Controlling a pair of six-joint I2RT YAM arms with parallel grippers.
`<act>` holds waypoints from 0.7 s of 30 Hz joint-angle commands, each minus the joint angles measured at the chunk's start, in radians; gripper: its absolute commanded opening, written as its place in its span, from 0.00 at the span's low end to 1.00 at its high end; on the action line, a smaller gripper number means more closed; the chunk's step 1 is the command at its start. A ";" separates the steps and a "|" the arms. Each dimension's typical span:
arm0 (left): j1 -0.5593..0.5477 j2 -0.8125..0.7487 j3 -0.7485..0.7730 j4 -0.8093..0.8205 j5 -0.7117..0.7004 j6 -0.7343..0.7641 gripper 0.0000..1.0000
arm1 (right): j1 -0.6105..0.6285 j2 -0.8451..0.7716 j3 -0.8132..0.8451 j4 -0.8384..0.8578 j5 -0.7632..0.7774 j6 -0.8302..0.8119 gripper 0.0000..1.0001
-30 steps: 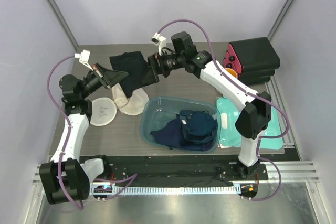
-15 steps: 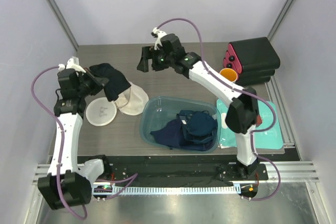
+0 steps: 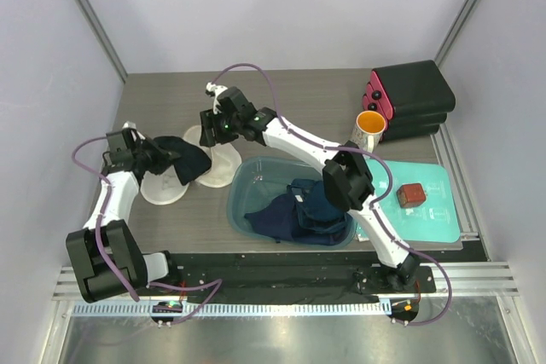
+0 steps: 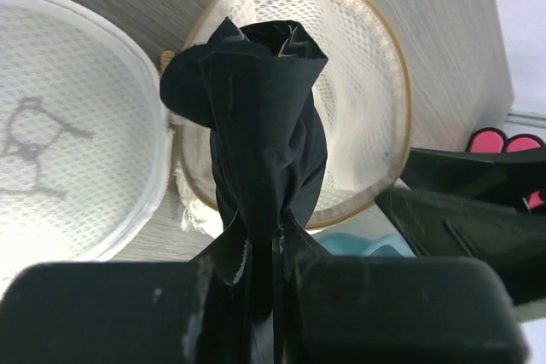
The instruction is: Place the bra in the laundry bag and zip it closed
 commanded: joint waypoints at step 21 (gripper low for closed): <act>0.002 -0.162 -0.116 0.169 -0.042 -0.112 0.00 | -0.016 -0.023 0.112 -0.047 0.056 -0.043 0.77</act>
